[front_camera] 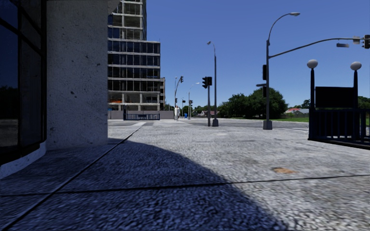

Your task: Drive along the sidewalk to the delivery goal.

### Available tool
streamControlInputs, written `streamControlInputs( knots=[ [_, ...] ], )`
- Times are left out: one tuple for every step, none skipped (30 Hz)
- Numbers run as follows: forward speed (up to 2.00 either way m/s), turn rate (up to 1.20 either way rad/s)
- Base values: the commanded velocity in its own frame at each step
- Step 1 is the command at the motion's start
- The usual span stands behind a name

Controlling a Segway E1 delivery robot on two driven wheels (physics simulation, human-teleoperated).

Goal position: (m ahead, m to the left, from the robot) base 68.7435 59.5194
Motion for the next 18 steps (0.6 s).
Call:
streamControlInputs(
  knots=[
    [2.0,0.0],
    [2.0,0.0],
    [2.0,0.0],
    [2.0,0.0],
    [2.0,0.0],
    [2.0,0.0],
    [2.0,0.0],
    [2.0,0.0],
    [2.0,0.0],
    [2.0,0.0],
    [2.0,0.0],
    [2.0,0.0],
    [2.0,0.0],
    [2.0,0.0],
    [2.0,0.0],
    [2.0,0.0],
    [2.0,0.0],
    [2.0,0.0]
  ],
)
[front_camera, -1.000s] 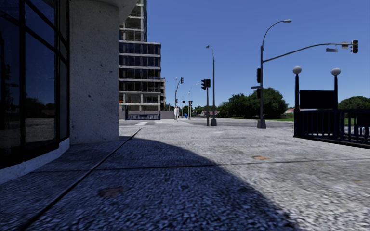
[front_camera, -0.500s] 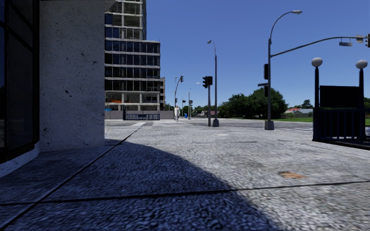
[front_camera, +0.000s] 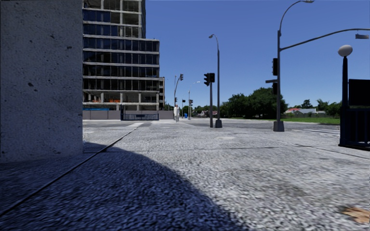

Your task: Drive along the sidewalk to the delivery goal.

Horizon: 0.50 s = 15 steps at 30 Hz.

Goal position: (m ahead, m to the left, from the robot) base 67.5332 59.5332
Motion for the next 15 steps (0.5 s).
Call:
streamControlInputs(
  knots=[
    [2.0,0.0],
    [2.0,0.0],
    [2.0,0.0],
    [2.0,0.0],
    [2.0,0.0],
    [2.0,0.0],
    [2.0,0.0],
    [2.0,0.0],
    [2.0,0.0],
    [2.0,0.0],
    [2.0,0.0],
    [2.0,0.0],
    [2.0,0.0],
    [2.0,0.0],
    [2.0,0.0]
  ],
)
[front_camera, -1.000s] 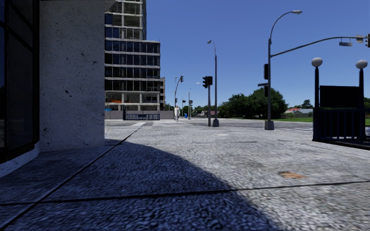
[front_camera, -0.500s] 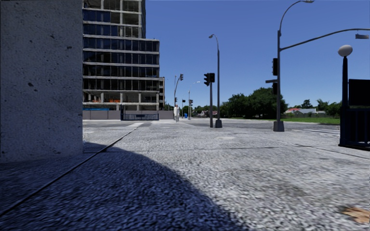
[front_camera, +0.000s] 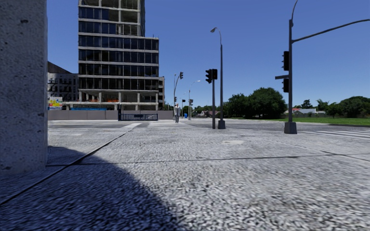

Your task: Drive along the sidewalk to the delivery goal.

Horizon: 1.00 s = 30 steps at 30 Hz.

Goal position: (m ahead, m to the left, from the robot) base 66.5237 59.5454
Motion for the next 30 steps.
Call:
streamControlInputs(
  knots=[
    [2.0,0.0],
    [2.0,0.0],
    [2.0,0.0],
    [2.0,0.0],
    [2.0,0.0],
    [2.0,0.0],
    [2.0,0.0],
    [2.0,0.0],
    [2.0,0.0],
    [2.0,0.0],
    [2.0,0.0],
    [2.0,0.0],
    [2.0,0.0],
    [2.0,0.0],
    [2.0,0.0],
    [2.0,0.0],
    [2.0,0.0],
    [2.0,0.0],
    [2.0,0.0],
    [2.0,0.0],
    [2.0,0.0],
    [2.0,0.0],
    [2.0,0.0],
    [2.0,0.0],
    [2.0,0.0],
    [2.0,0.0],
    [2.0,0.0],
    [2.0,0.0],
    [2.0,0.0],
    [2.0,0.0]
  ],
)
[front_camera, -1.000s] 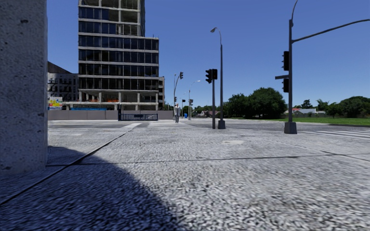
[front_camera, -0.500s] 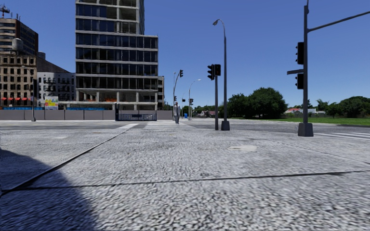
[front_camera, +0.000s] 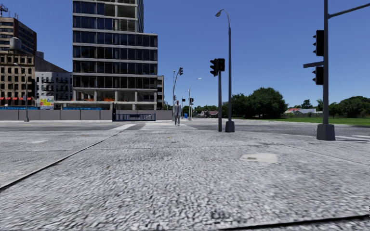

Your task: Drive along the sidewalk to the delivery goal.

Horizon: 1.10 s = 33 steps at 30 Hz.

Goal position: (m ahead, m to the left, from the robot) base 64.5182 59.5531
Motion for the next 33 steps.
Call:
streamControlInputs(
  knots=[
    [2.0,0.0],
    [2.0,0.0],
    [2.0,0.0],
    [2.0,0.0],
    [2.0,0.0],
    [2.0,0.0],
    [2.0,0.0],
    [2.0,0.15],
    [2.0,0.15],
    [2.0,0.31],
    [2.0,0.46],
    [2.0,0.59],
    [2.0,0.72],
    [2.0,0.75],
    [2.0,0.75],
    [2.0,0.72],
    [2.0,0.0],
    [2.0,0.0],
    [2.0,0.0],
    [2.0,0.0],
    [2.0,0.0],
    [2.0,0.0],
    [2.0,0.0],
    [2.0,0.0],
    [2.0,0.0],
    [2.0,0.0],
    [2.0,0.0],
    [2.0,0.0],
    [2.0,0.0],
    [2.0,0.0],
    [2.0,0.0],
    [2.0,0.0],
    [2.0,0.0]
  ],
)
